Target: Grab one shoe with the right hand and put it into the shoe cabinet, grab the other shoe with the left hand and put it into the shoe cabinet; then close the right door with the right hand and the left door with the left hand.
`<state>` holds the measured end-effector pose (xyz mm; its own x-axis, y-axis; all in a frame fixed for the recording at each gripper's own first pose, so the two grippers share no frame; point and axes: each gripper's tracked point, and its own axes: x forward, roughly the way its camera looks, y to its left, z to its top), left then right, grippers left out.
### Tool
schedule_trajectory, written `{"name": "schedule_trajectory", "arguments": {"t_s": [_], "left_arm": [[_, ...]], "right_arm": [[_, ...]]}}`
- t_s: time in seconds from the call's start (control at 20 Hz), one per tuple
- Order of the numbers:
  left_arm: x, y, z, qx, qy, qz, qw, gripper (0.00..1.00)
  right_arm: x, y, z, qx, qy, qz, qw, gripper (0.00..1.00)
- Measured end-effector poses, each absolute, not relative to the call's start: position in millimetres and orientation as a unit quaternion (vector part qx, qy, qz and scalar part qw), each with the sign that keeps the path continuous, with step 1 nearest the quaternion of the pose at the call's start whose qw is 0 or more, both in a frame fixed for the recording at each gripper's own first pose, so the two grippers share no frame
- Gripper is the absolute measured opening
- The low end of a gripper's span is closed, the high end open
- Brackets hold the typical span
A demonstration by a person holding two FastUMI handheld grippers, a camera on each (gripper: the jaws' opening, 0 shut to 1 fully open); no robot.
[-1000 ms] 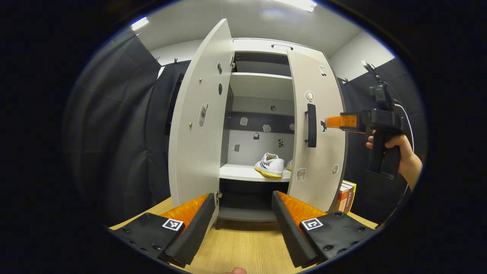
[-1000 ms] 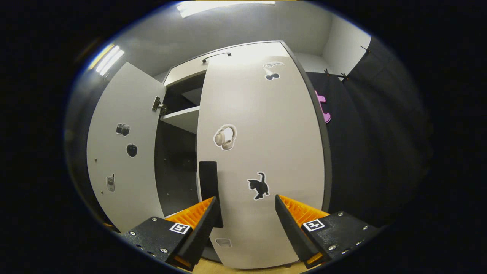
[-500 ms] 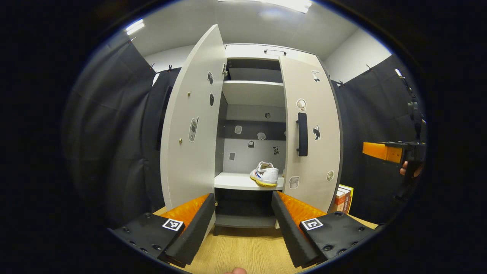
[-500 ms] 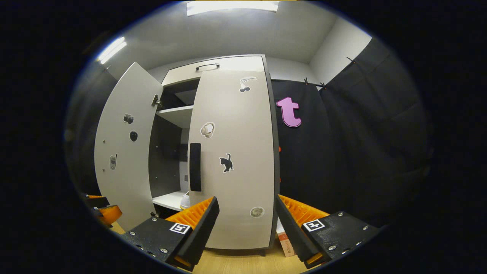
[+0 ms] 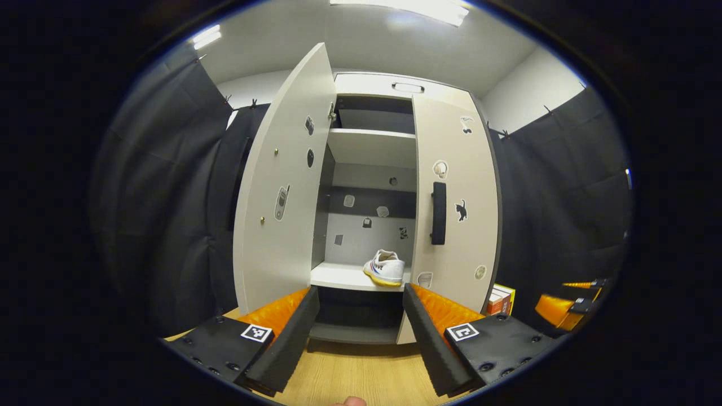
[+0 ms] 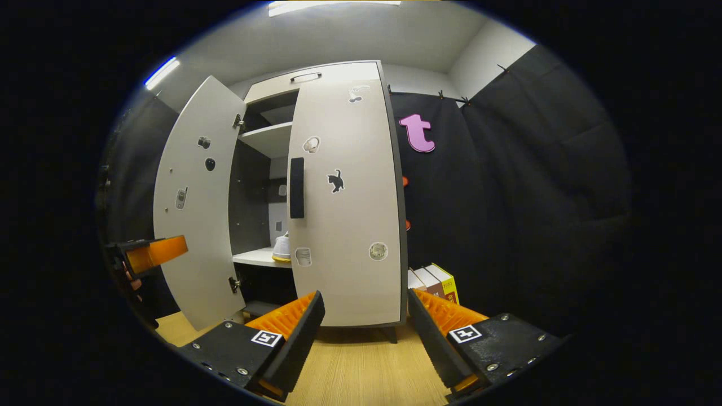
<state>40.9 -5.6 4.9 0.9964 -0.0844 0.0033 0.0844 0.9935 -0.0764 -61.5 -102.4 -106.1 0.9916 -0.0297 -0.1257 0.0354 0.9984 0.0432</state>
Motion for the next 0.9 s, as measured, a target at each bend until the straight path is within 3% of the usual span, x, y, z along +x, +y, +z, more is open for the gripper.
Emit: {"name": "schedule_trajectory", "arguments": {"t_s": [0.15, 0.35, 0.5, 0.6, 0.7, 0.75, 0.8, 0.9], "left_arm": [[43.6, 23.8, 51.8, -0.044, -0.033, -0.024, 0.998, 0.96], [41.8, 102.6, 101.9, -0.004, -0.048, 0.053, 0.997, 0.93], [46.7, 164.5, 118.5, 0.011, -0.050, 0.102, 0.993, 0.96], [59.6, 199.6, 112.2, 0.010, -0.038, 0.128, 0.991, 0.93], [82.3, 224.7, 98.2, -0.002, -0.024, 0.141, 0.990, 0.96], [95.3, 234.5, 90.6, -0.010, -0.020, 0.145, 0.989, 0.94], [104.5, 240.6, 84.7, -0.015, -0.020, 0.147, 0.989, 0.99], [119.2, 250.7, 77.0, -0.017, -0.018, 0.148, 0.989, 0.97]], "right_arm": [[-54.2, -104.8, -102.6, 0.022, 0.059, -0.015, 0.998, 0.92], [-43.6, -105.5, -95.4, 0.009, 0.051, -0.013, 0.999, 0.92], [-40.5, -101.9, -90.8, 0.007, 0.046, -0.009, 0.999, 0.92], [-39.5, -99.6, -86.8, 0.005, 0.042, -0.007, 0.999, 0.92], [-39.5, -98.4, -81.5, 0.002, 0.035, -0.008, 0.999, 0.92], [-39.9, -98.0, -80.2, 0.003, 0.034, -0.007, 0.999, 0.92], [-40.8, -98.1, -78.2, 0.002, 0.033, -0.007, 0.999, 0.92], [-43.2, -101.8, -76.5, -0.004, 0.033, -0.012, 0.999, 0.92]]}}
